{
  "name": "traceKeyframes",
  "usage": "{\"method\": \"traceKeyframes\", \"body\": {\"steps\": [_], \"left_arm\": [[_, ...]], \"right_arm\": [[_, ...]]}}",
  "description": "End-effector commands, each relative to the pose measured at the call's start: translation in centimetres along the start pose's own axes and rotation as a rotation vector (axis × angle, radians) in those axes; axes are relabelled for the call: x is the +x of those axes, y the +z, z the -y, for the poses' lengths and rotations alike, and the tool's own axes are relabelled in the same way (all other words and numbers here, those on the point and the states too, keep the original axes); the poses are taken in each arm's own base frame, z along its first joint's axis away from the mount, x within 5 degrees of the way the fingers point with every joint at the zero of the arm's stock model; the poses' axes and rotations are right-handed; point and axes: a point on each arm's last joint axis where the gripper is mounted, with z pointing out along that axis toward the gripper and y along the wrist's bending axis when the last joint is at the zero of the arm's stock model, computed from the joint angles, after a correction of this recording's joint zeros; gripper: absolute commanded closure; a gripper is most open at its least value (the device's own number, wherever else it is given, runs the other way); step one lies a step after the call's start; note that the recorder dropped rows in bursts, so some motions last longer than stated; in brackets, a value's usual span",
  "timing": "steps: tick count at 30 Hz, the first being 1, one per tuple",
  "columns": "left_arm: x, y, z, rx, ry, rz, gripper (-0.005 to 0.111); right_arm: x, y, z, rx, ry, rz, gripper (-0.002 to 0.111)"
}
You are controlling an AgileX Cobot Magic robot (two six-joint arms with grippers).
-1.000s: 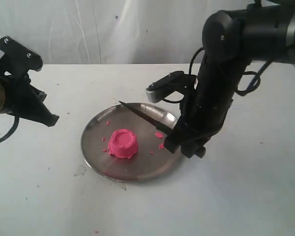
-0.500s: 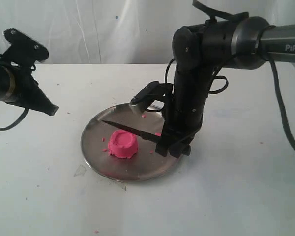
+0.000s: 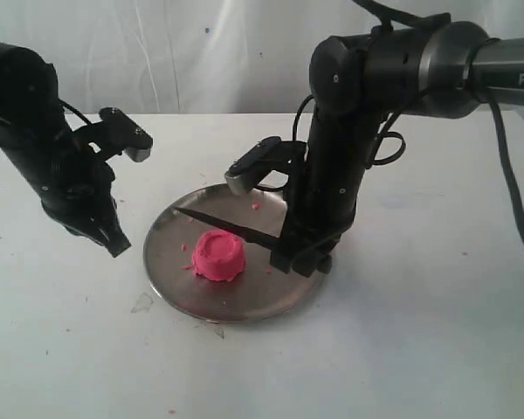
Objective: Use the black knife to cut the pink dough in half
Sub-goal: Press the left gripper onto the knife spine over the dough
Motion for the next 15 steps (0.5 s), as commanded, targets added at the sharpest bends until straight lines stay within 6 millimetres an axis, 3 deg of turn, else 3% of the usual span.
{"method": "traceKeyframes", "body": {"steps": [1,6,8,15], "left_arm": [[-1.7,-0.6,1.0,0.111,-0.012,0.189,0.107],[-2.5,-0.8,1.2,0.145,-0.094,0.276,0.107],[-3.1,-0.6,1.6,0.201,-0.186,0.351,0.107],[-3.3,1.5,1.8,0.217,-0.171,0.4,0.107]], "right_arm": [[-0.3,0.5,0.2,0.016,-0.006,0.04,0.108],[1.2,3.2,0.1,0.04,-0.005,0.024,0.108],[1.3,3.4,0.1,0.044,-0.004,0.029,0.108],[1.2,3.5,0.1,0.04,0.001,0.039,0.108]]}}
